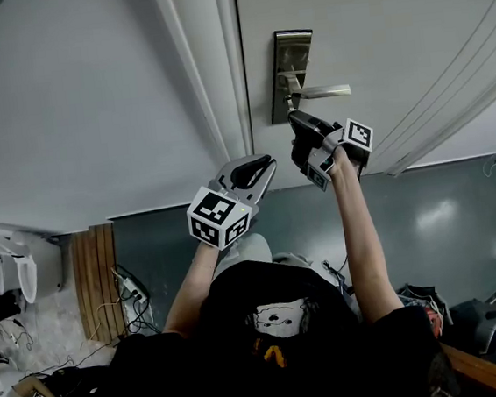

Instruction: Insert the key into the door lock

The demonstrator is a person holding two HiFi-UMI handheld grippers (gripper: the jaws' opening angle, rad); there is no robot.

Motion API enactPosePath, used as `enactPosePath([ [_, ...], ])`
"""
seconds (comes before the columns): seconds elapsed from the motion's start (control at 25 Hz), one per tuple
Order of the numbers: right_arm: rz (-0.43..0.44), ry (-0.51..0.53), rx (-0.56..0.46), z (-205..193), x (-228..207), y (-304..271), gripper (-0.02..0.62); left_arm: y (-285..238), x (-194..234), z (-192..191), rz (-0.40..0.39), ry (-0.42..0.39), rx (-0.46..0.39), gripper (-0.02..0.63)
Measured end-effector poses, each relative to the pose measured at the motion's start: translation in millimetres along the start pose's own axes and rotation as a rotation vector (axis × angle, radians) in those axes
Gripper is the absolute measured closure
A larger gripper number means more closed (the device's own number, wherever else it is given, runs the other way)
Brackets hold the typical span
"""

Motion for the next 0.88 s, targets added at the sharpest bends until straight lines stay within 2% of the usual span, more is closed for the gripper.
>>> enactPosePath([
  [0.4, 0.003, -0.058, -0.035, 4, 5, -6, 0.575, 3, -5, 10, 0.012, -0.015, -0.003, 0.561],
  [0.6, 0.065, -0.105, -0.058, 5, 4, -10, 0.569, 4, -1, 11, 0.021, -0.017, 0.004, 0.561],
  [0.88, 0.054, -0.024, -0.086, 5, 4, -9, 0.574, 2, 0, 9, 0.020, -0.005, 0.016, 0.561],
])
Point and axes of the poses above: the fingertips, and each gripper's own axes: y backward along the fingers, x to its left, z out of its top, the point moved 3 cm from there along y, backward along the fingers, and after that the axes turned 13 degrees about -x, right-handed, at the moved point
